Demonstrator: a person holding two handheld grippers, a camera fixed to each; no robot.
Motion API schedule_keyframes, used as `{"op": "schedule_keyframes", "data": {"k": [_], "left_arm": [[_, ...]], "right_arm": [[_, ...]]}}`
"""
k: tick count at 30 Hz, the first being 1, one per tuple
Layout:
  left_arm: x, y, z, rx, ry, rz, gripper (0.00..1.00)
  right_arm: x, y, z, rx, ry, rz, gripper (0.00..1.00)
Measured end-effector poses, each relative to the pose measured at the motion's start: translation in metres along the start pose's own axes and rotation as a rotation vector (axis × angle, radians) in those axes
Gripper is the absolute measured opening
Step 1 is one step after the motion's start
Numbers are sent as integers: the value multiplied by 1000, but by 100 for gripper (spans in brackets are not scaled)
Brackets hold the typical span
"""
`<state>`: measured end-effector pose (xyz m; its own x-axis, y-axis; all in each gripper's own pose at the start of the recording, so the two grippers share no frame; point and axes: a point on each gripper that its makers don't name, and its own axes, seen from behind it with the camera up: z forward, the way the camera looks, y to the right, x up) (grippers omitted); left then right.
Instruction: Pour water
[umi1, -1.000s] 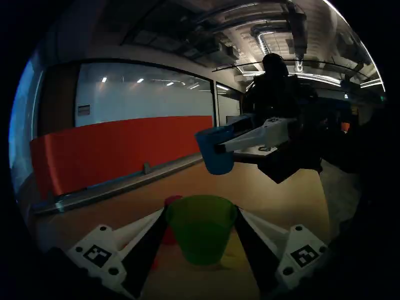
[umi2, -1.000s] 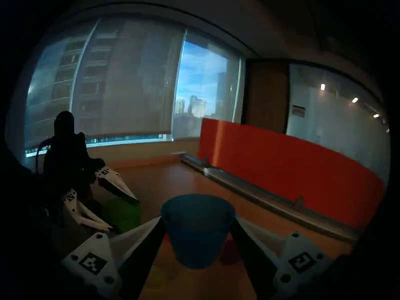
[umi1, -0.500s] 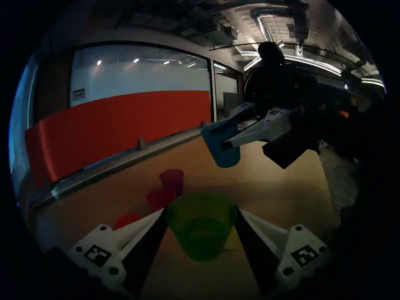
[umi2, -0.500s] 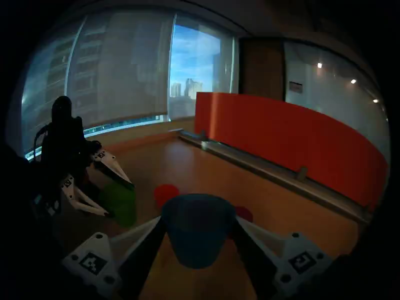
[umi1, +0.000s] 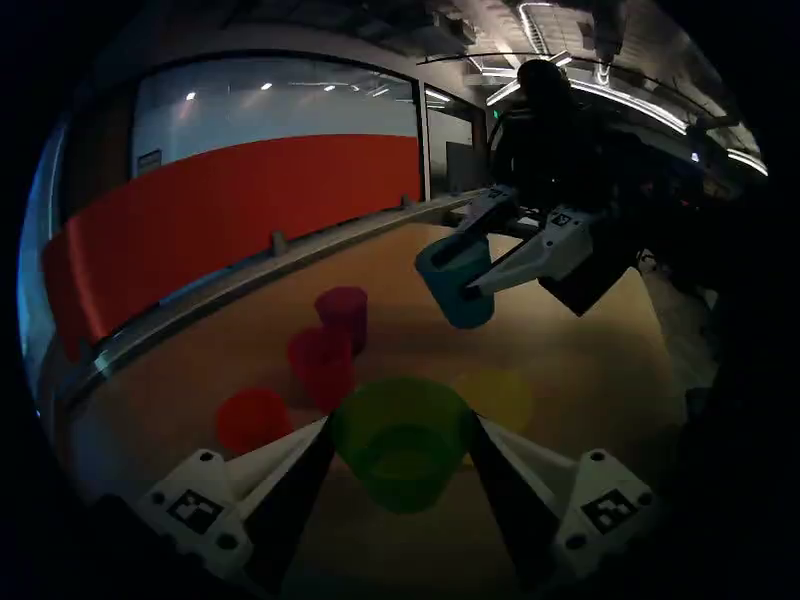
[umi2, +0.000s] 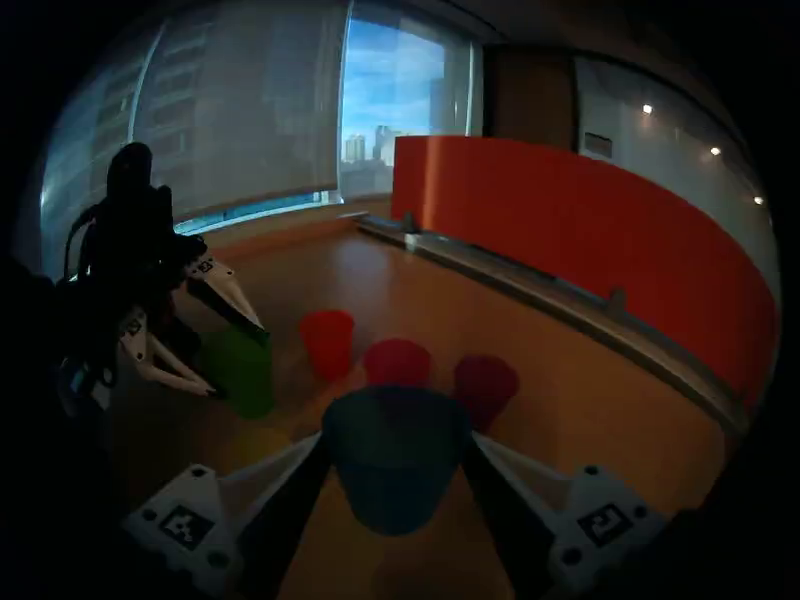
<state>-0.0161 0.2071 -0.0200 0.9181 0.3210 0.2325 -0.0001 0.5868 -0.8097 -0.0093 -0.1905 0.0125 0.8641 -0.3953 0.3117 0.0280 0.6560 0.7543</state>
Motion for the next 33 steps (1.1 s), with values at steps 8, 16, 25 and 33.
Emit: {"op": "schedule_keyframes", "data": {"k": [8,16,25,33], "left_arm": [[-20,4,8,-20,-59,5,89],[-31,4,15,-30,-94,8,89],[-37,6,20,-38,-104,-1,89],[-46,8,22,-41,-122,5,89]], "right_arm": [[-28,1,13,5,-44,13,90],[-44,-1,21,14,-66,27,90],[-51,-2,24,18,-81,20,90],[-57,-3,26,20,-92,15,90]]}}
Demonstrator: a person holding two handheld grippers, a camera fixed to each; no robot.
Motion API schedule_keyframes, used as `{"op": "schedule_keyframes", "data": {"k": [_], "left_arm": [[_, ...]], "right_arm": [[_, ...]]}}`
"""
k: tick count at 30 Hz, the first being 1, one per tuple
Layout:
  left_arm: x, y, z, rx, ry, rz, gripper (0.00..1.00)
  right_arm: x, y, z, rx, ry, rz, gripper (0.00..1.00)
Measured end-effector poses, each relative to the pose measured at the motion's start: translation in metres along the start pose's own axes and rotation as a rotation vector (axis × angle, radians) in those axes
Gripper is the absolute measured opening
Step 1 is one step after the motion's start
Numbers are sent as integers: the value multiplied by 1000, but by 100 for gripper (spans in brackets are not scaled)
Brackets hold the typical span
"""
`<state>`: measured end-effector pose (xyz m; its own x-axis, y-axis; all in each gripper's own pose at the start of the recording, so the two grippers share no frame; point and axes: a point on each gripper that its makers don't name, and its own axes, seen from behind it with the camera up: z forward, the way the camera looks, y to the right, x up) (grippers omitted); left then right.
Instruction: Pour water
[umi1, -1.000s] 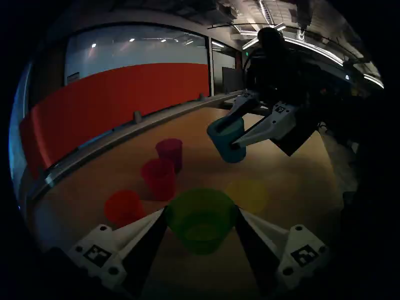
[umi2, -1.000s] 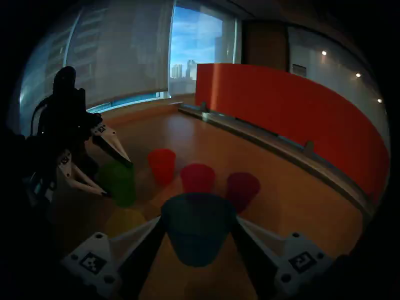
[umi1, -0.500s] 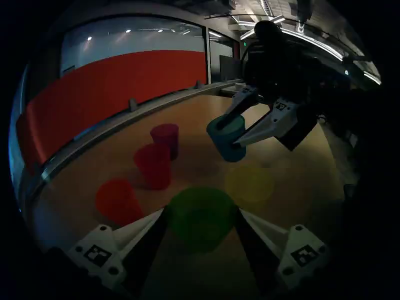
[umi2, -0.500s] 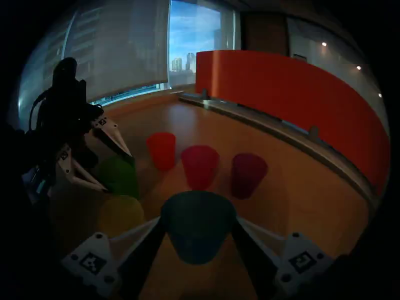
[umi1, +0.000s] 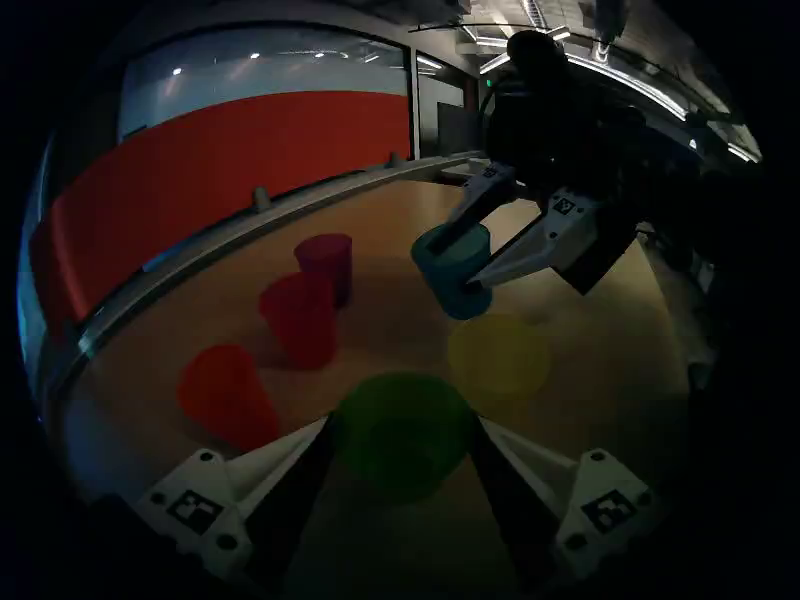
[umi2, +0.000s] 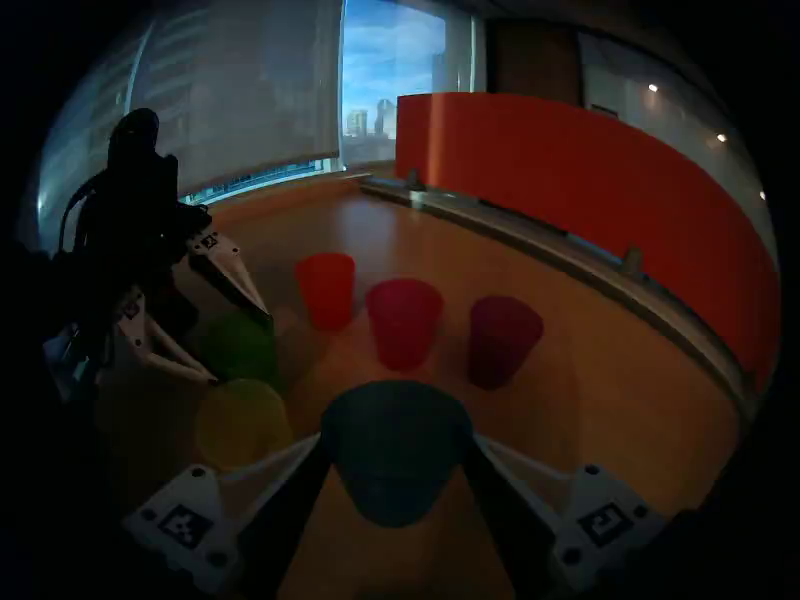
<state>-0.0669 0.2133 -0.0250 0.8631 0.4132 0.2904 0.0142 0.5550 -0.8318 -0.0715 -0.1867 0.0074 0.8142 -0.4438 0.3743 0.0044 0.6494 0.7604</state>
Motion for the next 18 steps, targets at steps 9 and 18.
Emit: {"op": "schedule_keyframes", "data": {"k": [9,18], "left_arm": [[-4,0,-1,-3,0,-12,89],[-7,-1,-2,4,-8,1,91]], "right_arm": [[-7,-1,3,2,-9,7,90],[-10,0,5,-4,-13,9,90]]}}
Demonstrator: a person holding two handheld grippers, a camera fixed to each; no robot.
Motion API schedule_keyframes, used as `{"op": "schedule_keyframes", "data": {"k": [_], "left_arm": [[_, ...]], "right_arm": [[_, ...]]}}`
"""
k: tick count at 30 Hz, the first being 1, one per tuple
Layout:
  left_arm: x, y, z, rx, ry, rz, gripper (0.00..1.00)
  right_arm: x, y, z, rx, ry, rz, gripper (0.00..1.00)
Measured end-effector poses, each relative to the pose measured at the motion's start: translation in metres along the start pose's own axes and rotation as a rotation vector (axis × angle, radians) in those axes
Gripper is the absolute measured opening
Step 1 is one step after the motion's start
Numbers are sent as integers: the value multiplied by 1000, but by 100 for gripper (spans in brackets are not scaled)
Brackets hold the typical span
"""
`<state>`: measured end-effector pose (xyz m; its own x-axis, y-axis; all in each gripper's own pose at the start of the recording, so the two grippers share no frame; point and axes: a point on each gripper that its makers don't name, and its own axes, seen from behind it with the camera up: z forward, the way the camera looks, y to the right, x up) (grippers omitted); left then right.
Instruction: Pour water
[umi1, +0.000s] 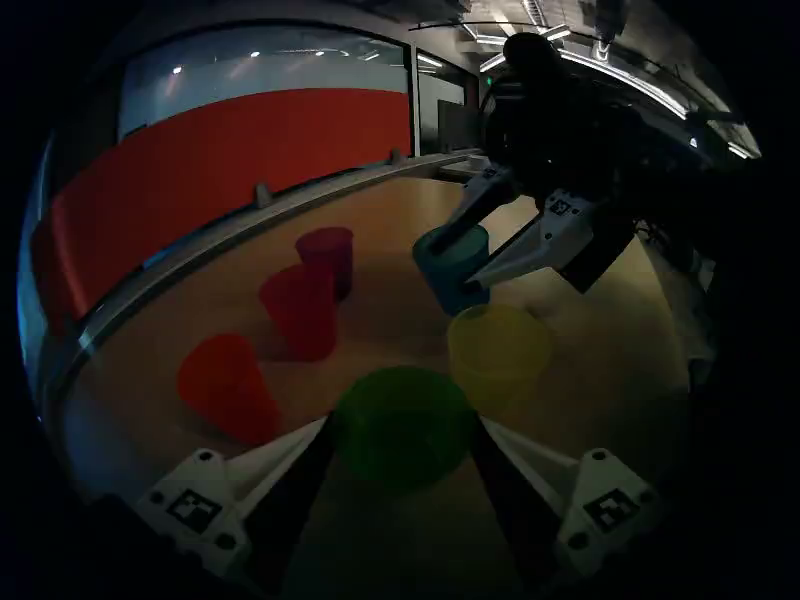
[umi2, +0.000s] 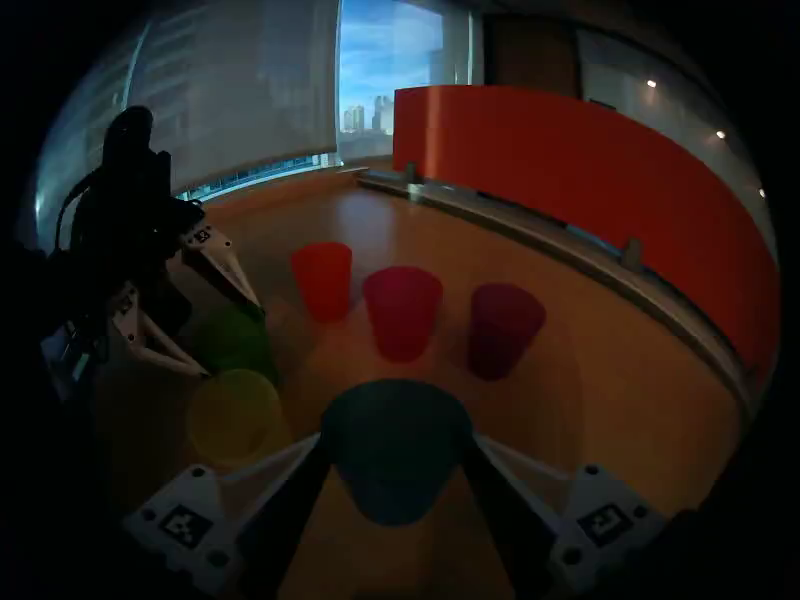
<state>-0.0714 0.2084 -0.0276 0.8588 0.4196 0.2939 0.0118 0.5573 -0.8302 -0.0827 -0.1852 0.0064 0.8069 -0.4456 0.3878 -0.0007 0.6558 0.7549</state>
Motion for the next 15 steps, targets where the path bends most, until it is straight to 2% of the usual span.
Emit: {"op": "schedule_keyframes", "data": {"k": [3,9,15], "left_arm": [[-1,-1,0,4,-9,-5,99],[-6,2,1,-9,-24,-19,98],[-11,0,-1,3,-36,-5,98]], "right_arm": [[0,-1,0,3,0,2,90],[-4,-2,1,5,-2,9,90],[-10,-1,4,6,-5,17,90]]}}
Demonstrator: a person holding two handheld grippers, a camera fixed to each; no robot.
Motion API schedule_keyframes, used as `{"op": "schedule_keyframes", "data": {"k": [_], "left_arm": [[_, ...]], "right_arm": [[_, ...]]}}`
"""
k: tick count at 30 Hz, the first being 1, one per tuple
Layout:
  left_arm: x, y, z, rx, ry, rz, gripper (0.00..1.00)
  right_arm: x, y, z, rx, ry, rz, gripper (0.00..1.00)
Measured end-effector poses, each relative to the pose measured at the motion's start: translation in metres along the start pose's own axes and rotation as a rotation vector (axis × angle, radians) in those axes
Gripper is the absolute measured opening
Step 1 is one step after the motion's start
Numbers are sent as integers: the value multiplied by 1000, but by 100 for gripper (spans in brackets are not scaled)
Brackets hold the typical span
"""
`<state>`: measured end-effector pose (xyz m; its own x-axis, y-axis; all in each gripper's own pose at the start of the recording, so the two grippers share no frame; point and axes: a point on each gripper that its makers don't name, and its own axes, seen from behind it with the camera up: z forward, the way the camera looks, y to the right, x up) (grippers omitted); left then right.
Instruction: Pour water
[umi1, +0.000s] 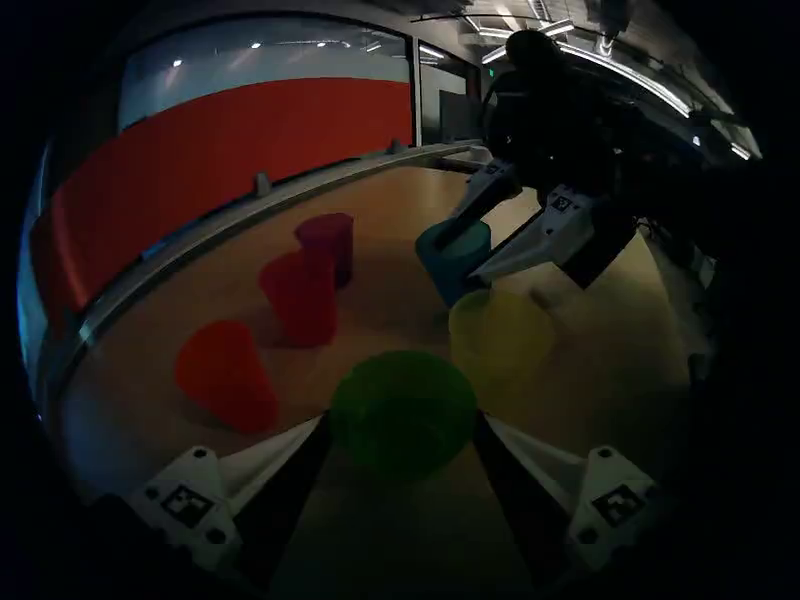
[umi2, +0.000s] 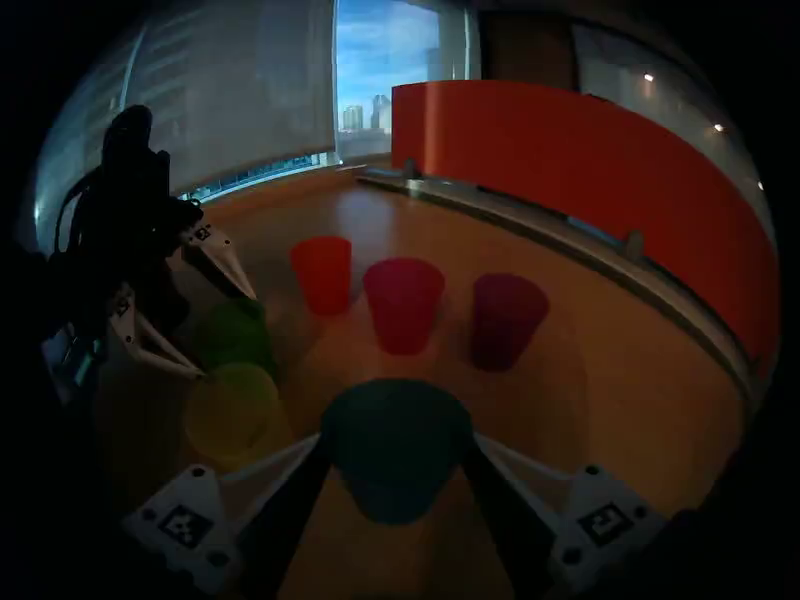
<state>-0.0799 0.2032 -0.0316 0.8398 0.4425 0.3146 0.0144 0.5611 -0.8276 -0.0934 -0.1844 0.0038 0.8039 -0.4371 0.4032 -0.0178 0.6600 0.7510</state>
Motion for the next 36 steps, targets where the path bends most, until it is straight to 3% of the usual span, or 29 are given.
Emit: {"op": "schedule_keyframes", "data": {"k": [17,36], "left_arm": [[-7,0,-7,17,-10,1,99],[-8,2,-10,22,-8,0,99]], "right_arm": [[-12,-5,-1,-5,19,-49,91],[-17,-8,-8,1,29,-14,92]]}}
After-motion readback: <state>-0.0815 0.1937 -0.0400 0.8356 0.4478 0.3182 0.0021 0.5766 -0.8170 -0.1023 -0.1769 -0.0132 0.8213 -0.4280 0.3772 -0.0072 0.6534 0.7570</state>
